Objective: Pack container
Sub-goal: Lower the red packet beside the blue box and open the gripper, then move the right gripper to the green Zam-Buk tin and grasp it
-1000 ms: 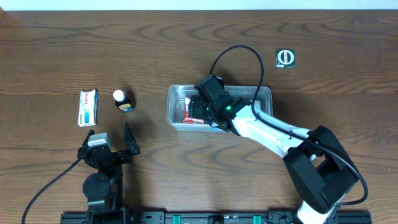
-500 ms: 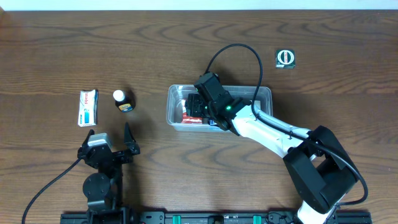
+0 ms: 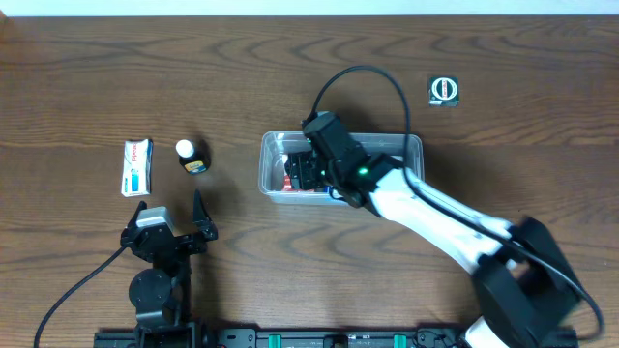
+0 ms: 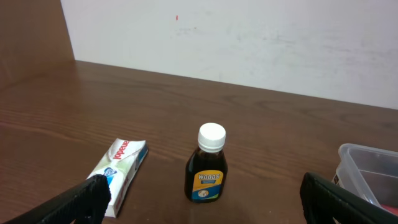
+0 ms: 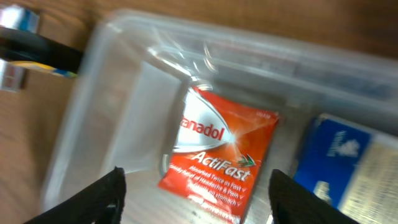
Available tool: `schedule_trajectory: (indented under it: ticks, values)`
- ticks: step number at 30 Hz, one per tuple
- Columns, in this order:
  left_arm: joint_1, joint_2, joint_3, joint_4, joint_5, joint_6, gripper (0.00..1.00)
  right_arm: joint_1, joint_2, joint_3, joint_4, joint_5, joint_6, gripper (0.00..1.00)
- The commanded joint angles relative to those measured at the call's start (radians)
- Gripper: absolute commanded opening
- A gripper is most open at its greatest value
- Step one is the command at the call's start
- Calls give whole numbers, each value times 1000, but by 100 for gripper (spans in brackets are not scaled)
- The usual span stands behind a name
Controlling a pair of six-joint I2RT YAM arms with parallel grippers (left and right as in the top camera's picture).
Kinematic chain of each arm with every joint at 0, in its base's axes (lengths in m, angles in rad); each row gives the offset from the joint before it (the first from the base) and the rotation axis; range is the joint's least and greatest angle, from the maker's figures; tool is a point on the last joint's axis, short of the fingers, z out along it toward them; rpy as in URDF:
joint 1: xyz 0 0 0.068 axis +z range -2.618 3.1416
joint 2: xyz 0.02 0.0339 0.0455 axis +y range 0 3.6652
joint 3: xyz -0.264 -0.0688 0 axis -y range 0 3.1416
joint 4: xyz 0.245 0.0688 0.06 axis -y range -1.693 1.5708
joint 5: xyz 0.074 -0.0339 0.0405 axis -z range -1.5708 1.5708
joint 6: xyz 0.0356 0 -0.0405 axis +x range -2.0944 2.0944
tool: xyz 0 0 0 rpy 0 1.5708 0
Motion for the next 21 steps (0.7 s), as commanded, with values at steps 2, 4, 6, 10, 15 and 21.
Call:
schedule_trajectory:
  ticks: [2,4,6,10,15,21]
  values:
    - [1,-5,-20,-37,-20,14,98,-22,-166,4,-37,80,-78,76]
    - [1,-5,-20,-37,-20,14,98,-72,-230,5,-55,103,-99,77]
    - [1,-5,-20,-37,-20,14,98,-145,-275,5,-64,101,-122,74]
    - [1,-5,-20,-37,-20,14,98,-327,-307,17,-90,85,-146,73]
    - [1,-5,-20,-37,-20,13,98,-537,-277,74,-148,75,-213,77]
    - [1,-5,-20,-37,-20,14,98,-654,-177,251,-291,76,-337,80]
